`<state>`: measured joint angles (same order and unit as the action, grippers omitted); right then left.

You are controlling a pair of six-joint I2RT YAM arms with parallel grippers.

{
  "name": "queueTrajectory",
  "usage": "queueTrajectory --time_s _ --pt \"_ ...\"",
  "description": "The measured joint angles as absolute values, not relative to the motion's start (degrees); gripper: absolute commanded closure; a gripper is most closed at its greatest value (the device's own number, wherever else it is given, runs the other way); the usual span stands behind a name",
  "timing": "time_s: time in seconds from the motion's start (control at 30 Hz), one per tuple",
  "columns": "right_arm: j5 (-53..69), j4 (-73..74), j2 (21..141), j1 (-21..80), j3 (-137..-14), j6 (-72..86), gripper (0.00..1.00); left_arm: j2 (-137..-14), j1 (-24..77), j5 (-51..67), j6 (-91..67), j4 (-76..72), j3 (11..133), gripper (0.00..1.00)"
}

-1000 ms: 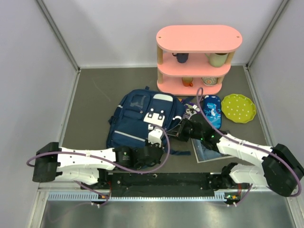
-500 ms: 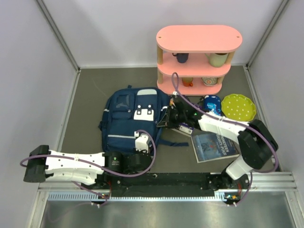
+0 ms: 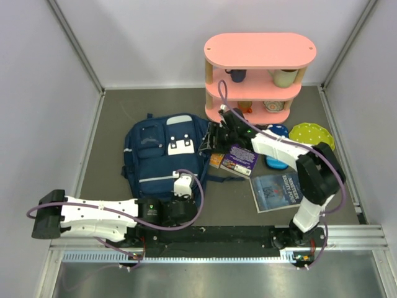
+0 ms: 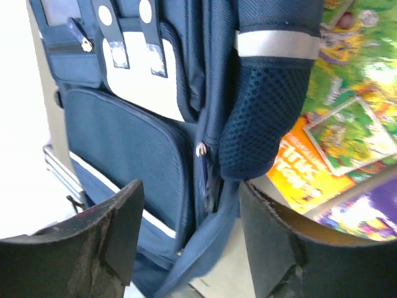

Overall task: Pack the student bag
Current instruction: Unzip the student bag at the center of the board.

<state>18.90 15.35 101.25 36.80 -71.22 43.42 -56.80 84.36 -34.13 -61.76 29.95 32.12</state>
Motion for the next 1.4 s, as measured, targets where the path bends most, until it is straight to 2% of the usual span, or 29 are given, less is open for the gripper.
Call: queueTrajectory --time_s 0.1,0.23,0.4,0.5,0.67,0.7,0.73,0.8,0.83,0.87,1.1,1.4 --pt "16.5 13.1 95.9 35.7 -65.5 42.4 0.31 -57.6 82.3 -33.4 -60.2 29.0 32.8 1.0" --pt "14.6 13.0 83.0 35.0 -55.4 42.9 0.31 -59.9 78.8 -31.5 -57.6 26.2 34.0 1.0" --pt "15.5 8.7 70.6 36.9 -44.3 48.6 0.31 -61.7 76.1 -29.2 -53.3 23.3 35.6 1.0" --pt "16.8 4.6 70.4 40.1 -39.6 52.9 0.32 -62.0 75.4 -27.9 -50.9 21.7 36.0 1.0" --pt "18.7 -2.0 76.5 45.2 -37.4 58.5 0.36 -62.9 75.1 -25.7 -47.7 19.2 36.3 1.0" --pt "18.9 -3.1 77.7 45.6 -37.5 59.1 0.39 -63.0 75.1 -25.2 -47.4 18.9 36.3 1.0" --pt "19.1 -4.0 78.6 45.8 -37.5 59.5 0.53 -63.2 75.1 -24.9 -47.0 18.6 36.3 1.0" --pt "19.1 -5.4 80.5 46.0 -37.8 60.0 0.7 -63.2 75.1 -24.2 -46.3 18.2 36.3 1.0" --pt "19.0 -5.4 81.2 46.0 -38.0 60.2 0.89 -63.1 75.1 -23.8 -46.1 18.0 36.3 1.0" --pt "18.6 -5.1 81.6 46.0 -38.2 60.3 0.98 -63.1 75.1 -23.7 -45.9 18.0 36.3 1.0" --pt "17.4 0.3 82.0 45.4 -42.5 57.3 1.0 -60.4 74.7 -23.9 -45.2 18.2 35.8 1.0" --pt "18.5 11.3 88.4 40.2 -55.6 48.5 1.0 -51.2 74.2 -22.7 -50.0 19.8 28.5 1.0"
